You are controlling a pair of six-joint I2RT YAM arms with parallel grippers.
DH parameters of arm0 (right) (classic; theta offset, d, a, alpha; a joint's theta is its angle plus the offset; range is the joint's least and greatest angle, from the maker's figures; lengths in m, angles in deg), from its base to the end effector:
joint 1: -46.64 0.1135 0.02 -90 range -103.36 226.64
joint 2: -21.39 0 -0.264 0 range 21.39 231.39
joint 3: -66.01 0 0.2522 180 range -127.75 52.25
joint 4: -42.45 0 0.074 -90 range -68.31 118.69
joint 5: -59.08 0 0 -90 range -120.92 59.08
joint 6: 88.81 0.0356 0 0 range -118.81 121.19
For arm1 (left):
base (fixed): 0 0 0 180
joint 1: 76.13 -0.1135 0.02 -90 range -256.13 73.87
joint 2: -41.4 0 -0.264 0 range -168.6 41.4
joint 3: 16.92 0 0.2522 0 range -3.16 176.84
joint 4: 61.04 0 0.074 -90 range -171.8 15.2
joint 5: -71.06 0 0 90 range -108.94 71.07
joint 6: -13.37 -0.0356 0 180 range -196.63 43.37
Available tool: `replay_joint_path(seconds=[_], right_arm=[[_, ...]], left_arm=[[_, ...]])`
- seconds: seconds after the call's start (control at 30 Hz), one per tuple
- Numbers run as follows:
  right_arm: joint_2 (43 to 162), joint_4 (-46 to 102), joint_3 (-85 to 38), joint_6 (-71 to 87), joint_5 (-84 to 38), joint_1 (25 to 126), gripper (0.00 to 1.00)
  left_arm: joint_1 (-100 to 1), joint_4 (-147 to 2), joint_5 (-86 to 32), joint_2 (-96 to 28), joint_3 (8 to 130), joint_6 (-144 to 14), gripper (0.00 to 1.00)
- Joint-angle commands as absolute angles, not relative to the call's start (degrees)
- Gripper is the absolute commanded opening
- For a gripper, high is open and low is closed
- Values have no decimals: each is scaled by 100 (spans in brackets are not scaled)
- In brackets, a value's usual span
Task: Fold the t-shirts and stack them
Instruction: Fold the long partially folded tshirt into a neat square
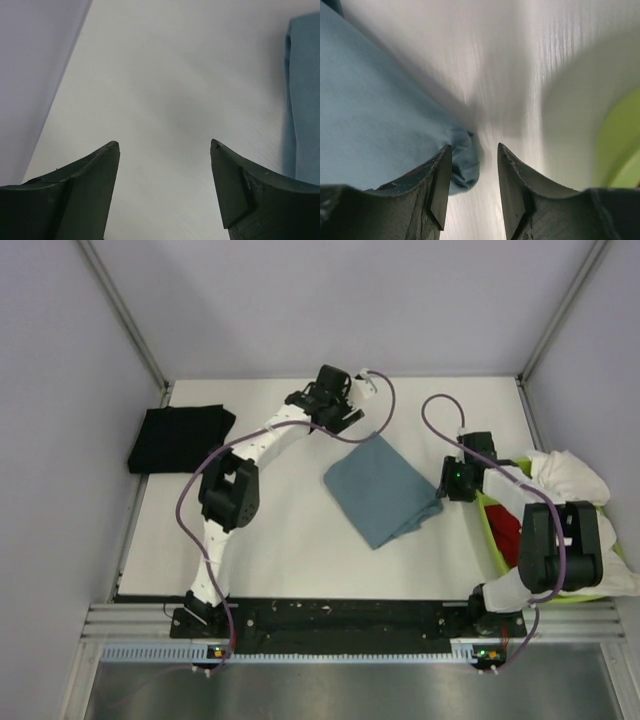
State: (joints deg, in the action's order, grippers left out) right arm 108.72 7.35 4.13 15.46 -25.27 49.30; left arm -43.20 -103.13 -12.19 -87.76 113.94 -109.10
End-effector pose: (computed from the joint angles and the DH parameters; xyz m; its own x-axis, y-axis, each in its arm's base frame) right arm 0.2888 0.0169 0.1735 -0.8663 0.2053 -0.4554 0.1228 0.9712 0.2043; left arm 0.4405 -0.2803 0.2548 -0.2094 0.7708 -0.6017 0.6840 0.5552 0.4732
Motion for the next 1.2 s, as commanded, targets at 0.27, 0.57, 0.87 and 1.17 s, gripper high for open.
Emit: replay_joint_path(seconds=[0.27,0.57,0.87,1.17], right_arm=[[10056,108,1014,2774,-2513,5367,24],[12551,689,-1020,2502,-2012,5376,15],[13153,-82,-3142,1993,-2282,5438,22],[11333,160,-1546,1682,-1478,6254,6]], left_arm=[[-4370,-10732,-2297,-8068,9617,-10291,57],[-4361,-10442,-2623,-7138,8037,-9869,53],[-4624,-10256,-1560,-5713,6750,-9930,52],[-4054,-11066,-3693,-5676,7603,-9842,30]])
